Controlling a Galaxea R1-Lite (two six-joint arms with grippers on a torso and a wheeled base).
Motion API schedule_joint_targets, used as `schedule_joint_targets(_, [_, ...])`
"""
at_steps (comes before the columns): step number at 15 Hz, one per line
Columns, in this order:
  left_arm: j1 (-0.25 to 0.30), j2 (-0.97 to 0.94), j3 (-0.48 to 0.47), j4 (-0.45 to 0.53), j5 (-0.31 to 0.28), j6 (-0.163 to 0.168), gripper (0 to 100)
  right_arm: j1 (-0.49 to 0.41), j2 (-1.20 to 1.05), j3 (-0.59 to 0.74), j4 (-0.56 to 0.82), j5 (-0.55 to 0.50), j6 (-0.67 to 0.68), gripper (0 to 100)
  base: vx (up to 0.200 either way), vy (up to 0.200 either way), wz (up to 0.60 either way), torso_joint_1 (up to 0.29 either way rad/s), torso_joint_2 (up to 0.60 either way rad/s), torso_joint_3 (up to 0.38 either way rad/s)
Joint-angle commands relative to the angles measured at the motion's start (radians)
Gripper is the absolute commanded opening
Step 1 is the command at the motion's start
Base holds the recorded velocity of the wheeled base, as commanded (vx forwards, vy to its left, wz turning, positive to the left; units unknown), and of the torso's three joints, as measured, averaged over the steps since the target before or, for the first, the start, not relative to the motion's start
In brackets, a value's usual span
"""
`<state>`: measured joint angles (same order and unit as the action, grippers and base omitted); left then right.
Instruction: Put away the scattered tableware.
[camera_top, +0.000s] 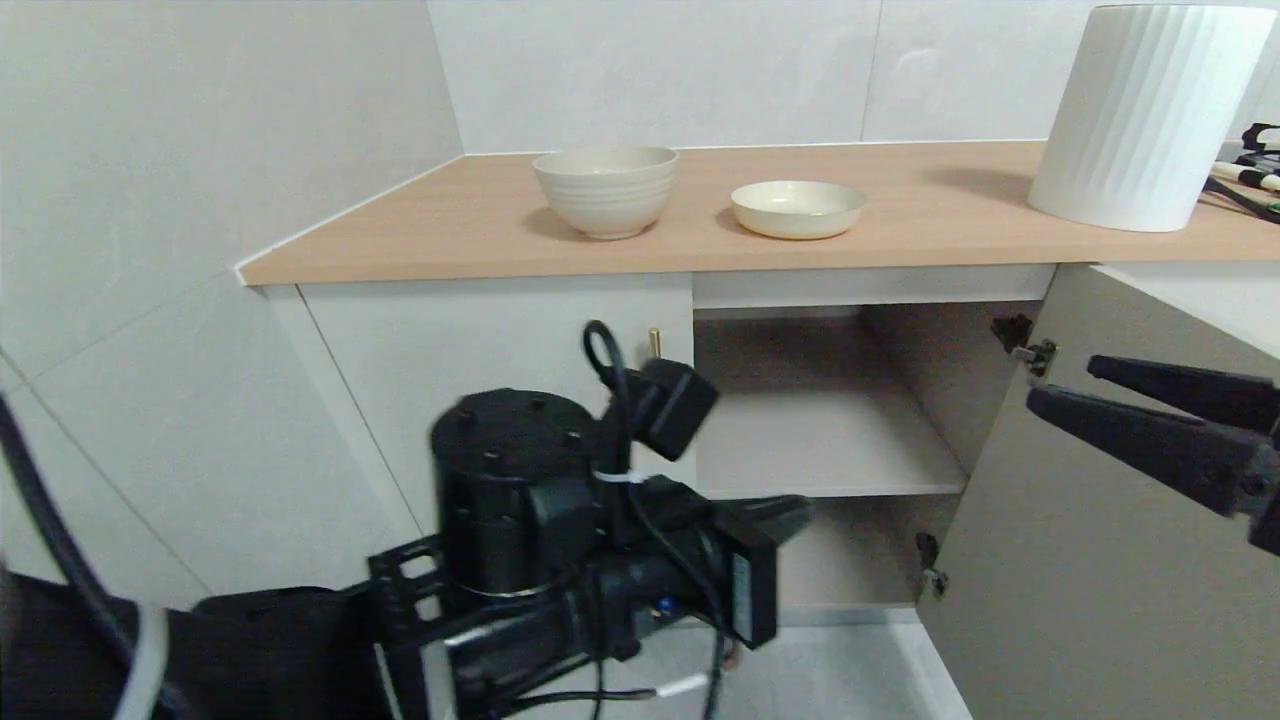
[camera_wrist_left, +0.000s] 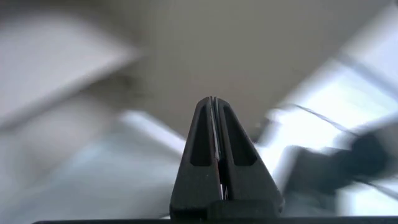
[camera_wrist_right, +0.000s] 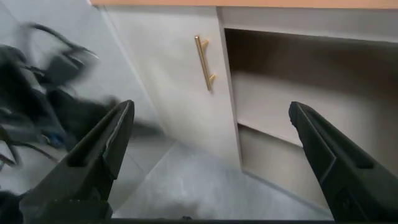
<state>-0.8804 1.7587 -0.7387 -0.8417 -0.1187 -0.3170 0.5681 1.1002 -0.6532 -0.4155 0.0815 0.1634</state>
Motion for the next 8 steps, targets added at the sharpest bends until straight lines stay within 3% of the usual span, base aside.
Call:
schedule_joint_targets(1, [0.201,-0.255,0.151,0.024,0.011,0.095,0,-0.004,0.225,-0.128,0.009,-0.002,-0.002,100,0.000,0.000,0.00,0.000,0.00,0.000])
schedule_joint_targets(3, [0.265,-0.377,0.159,0.148,0.013,0.099,0,-0.005,0.291,-0.177,0.020,-0.011,-0.002,100,0.000,0.000,0.00,0.000,0.00,0.000])
schedule_joint_targets(4, [0.317,-0.447,0.151,0.256,0.011,0.110,0,-0.016,0.302,-0.192,0.021,-0.023,-0.002,100,0.000,0.000,0.00,0.000,0.00,0.000])
schedule_joint_targets(5, [0.321,-0.452,0.151,0.262,0.011,0.111,0,-0.019,0.302,-0.192,0.021,-0.023,-0.002,100,0.000,0.000,0.00,0.000,0.00,0.000])
schedule_joint_targets(6, [0.405,-0.504,0.131,0.395,-0.002,0.142,0,-0.050,0.302,-0.189,0.021,-0.017,0.001,100,0.000,0.000,0.00,0.000,0.00,0.000])
schedule_joint_targets(8, [0.420,-0.504,0.104,0.457,-0.006,0.145,0,-0.053,0.293,-0.186,0.021,-0.025,0.001,100,0.000,0.000,0.00,0.000,0.00,0.000])
